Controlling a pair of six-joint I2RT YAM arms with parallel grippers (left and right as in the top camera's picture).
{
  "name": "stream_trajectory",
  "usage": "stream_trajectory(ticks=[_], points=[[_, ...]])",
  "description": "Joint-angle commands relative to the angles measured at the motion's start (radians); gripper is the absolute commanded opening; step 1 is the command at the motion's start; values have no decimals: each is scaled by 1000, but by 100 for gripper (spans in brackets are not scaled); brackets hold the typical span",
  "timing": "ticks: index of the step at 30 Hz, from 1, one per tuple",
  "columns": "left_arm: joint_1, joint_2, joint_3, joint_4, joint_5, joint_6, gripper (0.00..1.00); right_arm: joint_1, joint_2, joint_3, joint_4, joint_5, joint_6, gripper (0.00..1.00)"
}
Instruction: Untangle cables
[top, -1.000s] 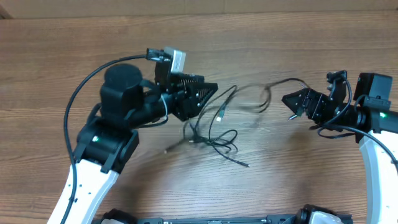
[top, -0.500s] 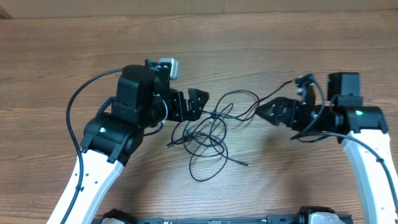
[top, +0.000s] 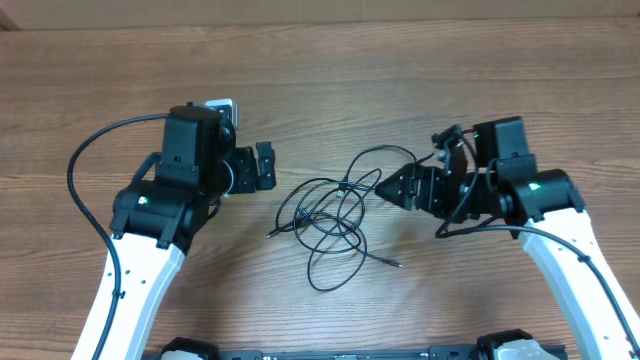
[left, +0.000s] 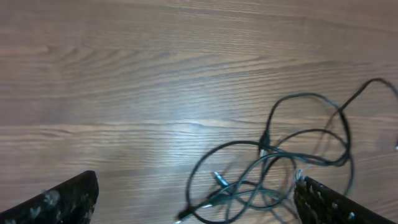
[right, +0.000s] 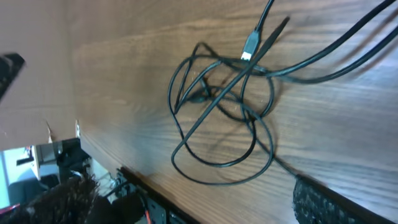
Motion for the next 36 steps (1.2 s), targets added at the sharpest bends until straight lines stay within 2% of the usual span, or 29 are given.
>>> stream_trajectory(ticks=[1,2,3,8,11,17,22,28,32,36], points=[[6,13,9,0,-14,222,100,81,52,-11,50,19,55,100],[6,16,9,-2,-14,239,100,92,63,-11,59,28,74,100],[6,33,9,-4,-15,279,100,134,109,-11,88,72,168,100],[6,106,9,-4,-14,351,100,236,230,-11,173,79,266,99],[6,141,9,-4,-13,352,100,297,258,-11,235,94,296,90],[6,147,9,-4,-14,342,100,326,259,-11,247,207,317,88],[6,147,9,-3,-14,342,100,334,275,-11,268,241,415,86],[5,147,9,-3,-14,342,100,410,287,-11,290,324,483,85],[6,147,9,-3,-14,342,100,476,288,-11,297,493,555,82],[6,147,9,-3,-14,342,100,517,296,-11,332,540,564,81]])
